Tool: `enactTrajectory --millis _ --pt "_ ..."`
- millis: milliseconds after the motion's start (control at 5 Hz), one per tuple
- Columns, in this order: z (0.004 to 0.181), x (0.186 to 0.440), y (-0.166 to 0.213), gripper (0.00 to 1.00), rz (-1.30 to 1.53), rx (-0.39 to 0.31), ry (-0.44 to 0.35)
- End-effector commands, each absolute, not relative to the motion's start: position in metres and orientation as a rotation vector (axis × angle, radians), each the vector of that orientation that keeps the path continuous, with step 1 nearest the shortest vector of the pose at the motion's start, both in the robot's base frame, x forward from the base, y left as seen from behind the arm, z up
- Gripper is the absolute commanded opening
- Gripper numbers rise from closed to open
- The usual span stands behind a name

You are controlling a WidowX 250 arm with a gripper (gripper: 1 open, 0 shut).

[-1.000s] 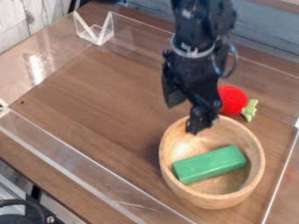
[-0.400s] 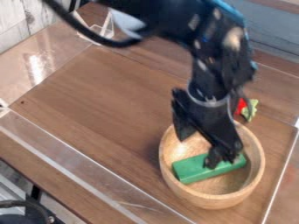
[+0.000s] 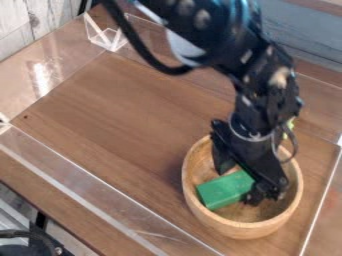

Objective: Remove the green block from the brown bowl and put it on the table

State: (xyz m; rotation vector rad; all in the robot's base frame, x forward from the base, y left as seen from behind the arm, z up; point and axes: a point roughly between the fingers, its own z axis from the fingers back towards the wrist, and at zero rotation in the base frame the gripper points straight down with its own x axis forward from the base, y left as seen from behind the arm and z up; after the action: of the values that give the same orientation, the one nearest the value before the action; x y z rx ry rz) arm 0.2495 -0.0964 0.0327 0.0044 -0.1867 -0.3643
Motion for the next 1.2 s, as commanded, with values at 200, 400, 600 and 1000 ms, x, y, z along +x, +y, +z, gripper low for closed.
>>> enactTrajectory --millis 200,400,600,1000 --pt "0.037 0.254 -0.105 0.0 -0.335 0.008 -0.21" --pt "0.045 0.252 -0.108 0.0 -0.302 0.03 -0.185" --pt "0.067 0.251 -0.117 0.0 -0.331 0.06 -0.162" --pt "0.121 0.249 -0.106 0.0 -0.403 0.131 -0.173"
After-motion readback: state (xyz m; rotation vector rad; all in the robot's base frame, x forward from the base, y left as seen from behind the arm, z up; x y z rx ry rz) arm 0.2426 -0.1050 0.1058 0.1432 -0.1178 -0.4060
